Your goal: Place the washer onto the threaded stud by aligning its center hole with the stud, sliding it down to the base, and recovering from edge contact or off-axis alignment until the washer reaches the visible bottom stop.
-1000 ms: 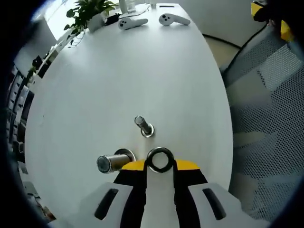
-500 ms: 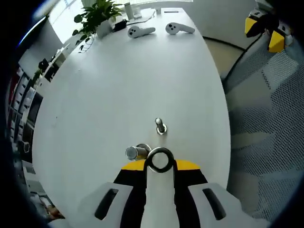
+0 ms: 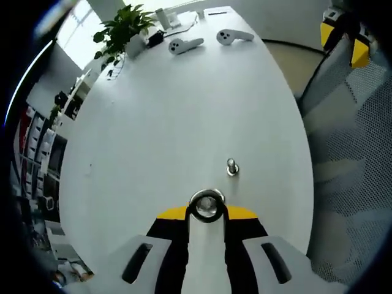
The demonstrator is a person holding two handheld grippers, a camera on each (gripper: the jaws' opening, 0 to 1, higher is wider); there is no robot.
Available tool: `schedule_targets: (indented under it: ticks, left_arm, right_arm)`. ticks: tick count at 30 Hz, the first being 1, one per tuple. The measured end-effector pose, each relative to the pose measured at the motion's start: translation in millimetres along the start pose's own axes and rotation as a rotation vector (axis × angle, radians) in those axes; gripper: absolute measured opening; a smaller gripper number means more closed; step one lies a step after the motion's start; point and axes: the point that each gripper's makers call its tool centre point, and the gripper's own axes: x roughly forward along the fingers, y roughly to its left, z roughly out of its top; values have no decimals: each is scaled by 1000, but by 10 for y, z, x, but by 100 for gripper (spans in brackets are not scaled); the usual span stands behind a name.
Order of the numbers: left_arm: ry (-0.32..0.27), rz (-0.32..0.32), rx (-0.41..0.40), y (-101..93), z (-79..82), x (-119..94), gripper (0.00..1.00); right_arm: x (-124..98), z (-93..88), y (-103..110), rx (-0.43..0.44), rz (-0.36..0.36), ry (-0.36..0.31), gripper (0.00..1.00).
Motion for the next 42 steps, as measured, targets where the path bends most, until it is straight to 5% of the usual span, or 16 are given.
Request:
schedule_targets:
  ticks: [30, 42]
  left_arm:
    - [137, -117, -2, -70, -146, 503, 19]
    - [124, -184, -98, -90, -175, 551, 20]
  right_arm:
    - [6, -1, 21, -4, 17, 2, 24]
    - [8, 9, 19, -4, 16, -6, 24]
